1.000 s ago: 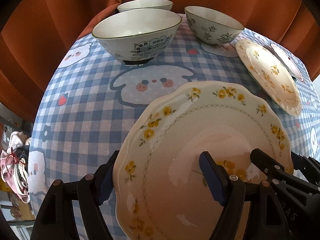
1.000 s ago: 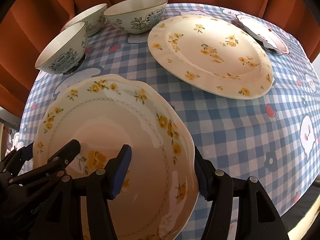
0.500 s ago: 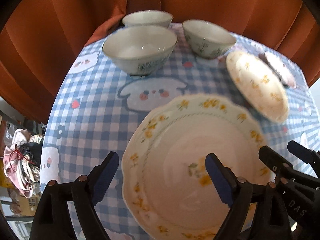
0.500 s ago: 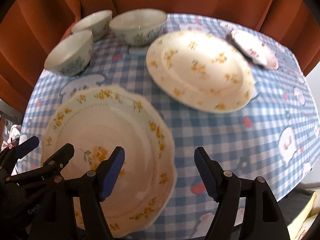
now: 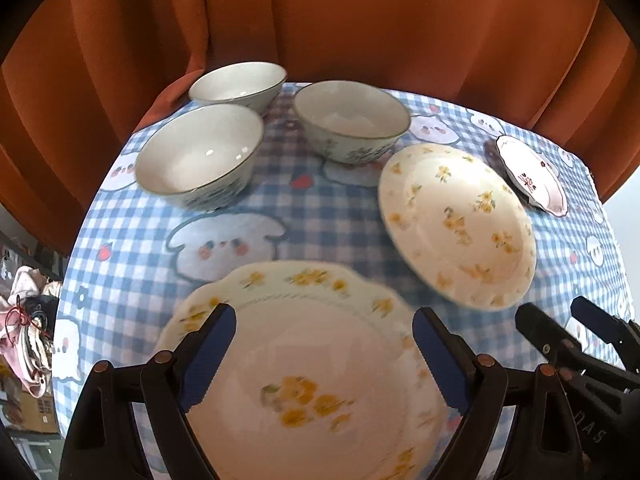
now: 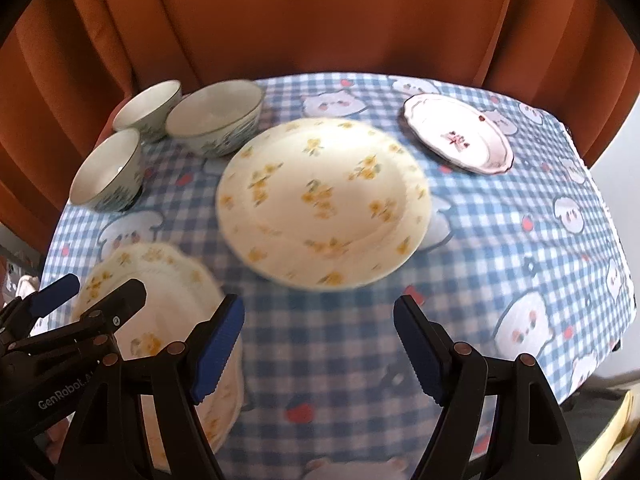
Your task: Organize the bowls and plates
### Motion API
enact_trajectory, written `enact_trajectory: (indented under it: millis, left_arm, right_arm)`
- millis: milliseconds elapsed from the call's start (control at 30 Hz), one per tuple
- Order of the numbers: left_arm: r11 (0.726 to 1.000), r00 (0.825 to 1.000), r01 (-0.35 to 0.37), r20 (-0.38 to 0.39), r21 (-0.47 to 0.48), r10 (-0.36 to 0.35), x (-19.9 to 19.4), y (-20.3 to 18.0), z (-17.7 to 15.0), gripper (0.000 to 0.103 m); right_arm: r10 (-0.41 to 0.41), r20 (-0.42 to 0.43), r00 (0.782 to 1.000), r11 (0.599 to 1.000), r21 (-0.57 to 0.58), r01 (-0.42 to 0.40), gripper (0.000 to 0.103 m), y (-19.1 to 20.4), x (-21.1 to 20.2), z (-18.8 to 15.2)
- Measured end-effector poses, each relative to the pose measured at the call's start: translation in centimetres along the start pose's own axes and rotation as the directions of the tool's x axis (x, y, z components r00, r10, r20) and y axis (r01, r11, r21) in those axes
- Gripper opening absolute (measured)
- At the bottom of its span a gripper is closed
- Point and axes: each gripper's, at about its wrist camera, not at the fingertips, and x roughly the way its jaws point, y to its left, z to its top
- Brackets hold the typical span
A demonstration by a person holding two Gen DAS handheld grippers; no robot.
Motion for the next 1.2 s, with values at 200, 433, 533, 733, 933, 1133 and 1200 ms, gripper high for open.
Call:
enact_trajectory:
  millis: [200, 433, 533, 733, 933, 1133, 1200]
  left_arm:
    - [0.999, 0.999, -0.04, -0.005, -0.015, 0.04, 1.1, -3.5, 2.1, 0.089]
    - [0.996, 0.997, -0.083, 0.005, -0.031, 0.083, 3.4, -7.3, 5.2, 0.088]
    - [0.994, 0.995, -0.103, -0.006, -0.031, 0.103, 5.0, -8.3, 6.1, 0.088]
    - [0.988, 0.989, -0.15, -0.022, -0.034, 0.149, 8.4, -8.9, 7.5, 0.088]
    - [0.987, 0.987, -0.148, -0.066, -0.058, 0.144, 11.2, -8.6, 8.1, 0.082]
    - [0.991, 0.989, -0.121, -0.095, -0.049, 0.116, 12.8, -9.0, 8.2, 0.076]
    - [0.991, 0.988, -0.124, -0.095, -0.046, 0.119, 12.9, -9.1, 8.2, 0.077]
  right_arm:
    - [0.014, 0.033, 0.999, 1.0, -0.004, -0.014, 0.08, -3.5, 0.7, 2.9]
    - [0.047, 0.034, 0.998, 0.999, 0.005, -0.047, 0.08, -7.3, 3.3, 6.3]
    - [0.052, 0.026, 0.998, 0.999, -0.005, -0.052, 0.08, -8.4, 4.7, 7.4]
    - [0.06, 0.014, 0.998, 0.998, 0.004, -0.06, 0.08, -9.4, 8.3, 9.4]
    - [0.088, -0.007, 0.996, 0.996, 0.009, -0.088, 0.079, -9.2, 11.2, 10.2]
    - [0.094, -0.048, 0.994, 0.995, -0.007, -0.095, 0.067, -8.8, 13.2, 10.6]
    - [0.112, -0.069, 0.991, 0.994, -0.006, -0.113, 0.062, -8.7, 13.9, 10.6]
